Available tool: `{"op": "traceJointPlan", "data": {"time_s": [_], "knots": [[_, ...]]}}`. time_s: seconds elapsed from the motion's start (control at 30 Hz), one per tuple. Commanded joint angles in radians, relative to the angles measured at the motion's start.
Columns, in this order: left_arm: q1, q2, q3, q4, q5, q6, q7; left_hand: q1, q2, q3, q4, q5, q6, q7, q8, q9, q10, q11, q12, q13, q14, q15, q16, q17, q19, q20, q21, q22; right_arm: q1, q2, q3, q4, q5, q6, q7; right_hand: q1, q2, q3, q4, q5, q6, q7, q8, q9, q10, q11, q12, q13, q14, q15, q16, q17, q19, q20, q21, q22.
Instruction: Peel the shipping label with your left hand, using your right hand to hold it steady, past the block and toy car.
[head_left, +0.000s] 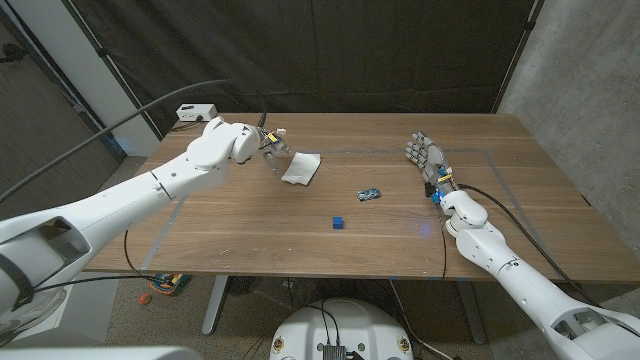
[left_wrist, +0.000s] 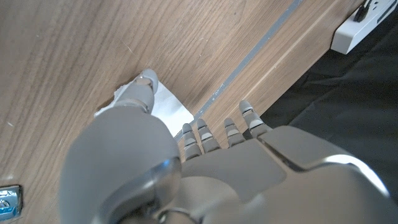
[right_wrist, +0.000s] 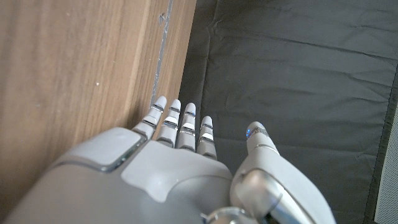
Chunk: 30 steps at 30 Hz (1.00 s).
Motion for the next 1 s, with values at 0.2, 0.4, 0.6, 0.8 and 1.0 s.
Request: {"op": "traceJointPlan", "data": {"time_s": [0.2, 0.4, 0.6, 0.8, 1.0], "knots": [[0.081, -0.014, -0.029, 0.003, 0.184, -0.123, 0.059, 0.018, 0.005, -0.026, 0.025, 0.003, -0.108, -0.002, -0.017, 0.024, -0.087, 0.030, -0.020, 0.016, -0.068, 0.015, -0.006, 0.007, -0.033, -0.004, -0.024, 0.004, 0.012, 0.020, -0.006, 0.019, -0.008, 0.007, -0.012, -0.016, 0.004, -0.001, 0.008, -0.001, 0.011, 0.003, 0.004, 0.004, 0.012, 0.003, 0.007, 0.005, 0.011, -0.001, 0.005, 0.003, 0.008, 0.001, -0.004, 0.004], [0.114, -0.013, -0.057, 0.026, 0.166, -0.172, 0.137, 0.005, -0.011, -0.049, 0.033, 0.003, -0.120, -0.004, -0.010, 0.031, -0.071, 0.015, -0.008, 0.020, -0.054, 0.000, 0.005, 0.008, -0.020, -0.007, -0.023, 0.005, 0.019, 0.029, -0.008, 0.030, -0.010, 0.009, -0.017, -0.021, 0.004, -0.002, 0.012, -0.001, 0.014, 0.003, 0.004, 0.004, 0.014, 0.004, 0.008, 0.005, 0.012, -0.001, 0.005, 0.004, 0.009, 0.001, -0.004, 0.004], [0.102, -0.030, -0.059, 0.063, 0.155, -0.212, 0.122, 0.004, -0.015, -0.060, 0.037, 0.006, -0.078, -0.005, 0.015, 0.038, -0.040, -0.002, 0.005, 0.023, -0.042, -0.010, 0.010, 0.008, -0.008, -0.011, -0.022, 0.005, 0.033, 0.039, -0.013, 0.048, -0.015, 0.012, -0.019, -0.026, 0.003, -0.003, 0.015, -0.001, 0.015, 0.004, 0.004, 0.004, 0.016, 0.005, 0.007, 0.005, 0.014, -0.001, 0.005, 0.004, 0.009, 0.001, -0.005, 0.004], [0.100, -0.033, -0.056, 0.089, 0.161, -0.245, 0.155, 0.024, -0.012, -0.069, 0.033, 0.009, -0.038, -0.006, 0.038, 0.044, -0.010, -0.008, 0.015, 0.024, -0.019, -0.015, 0.017, 0.005, 0.014, -0.011, -0.019, 0.005, 0.043, 0.048, -0.016, 0.063, -0.018, 0.014, -0.020, -0.030, 0.002, -0.003, 0.018, -0.001, 0.015, 0.003, 0.003, 0.004, 0.016, 0.007, 0.007, 0.005, 0.014, 0.000, 0.004, 0.004, 0.010, 0.002, -0.005, 0.004], [0.109, -0.028, -0.055, 0.107, 0.178, -0.271, 0.229, 0.038, -0.004, -0.073, 0.033, 0.005, 0.012, -0.006, 0.063, 0.048, 0.037, -0.008, 0.029, 0.026, 0.015, -0.039, 0.026, 0.005, 0.030, -0.018, -0.017, 0.004, 0.053, 0.058, -0.020, 0.082, -0.023, 0.021, -0.022, -0.032, 0.001, -0.004, 0.019, -0.001, 0.015, 0.002, 0.003, 0.004, 0.015, 0.005, 0.006, 0.005, 0.016, -0.002, 0.004, 0.004, 0.011, 0.002, -0.006, 0.004]]}}
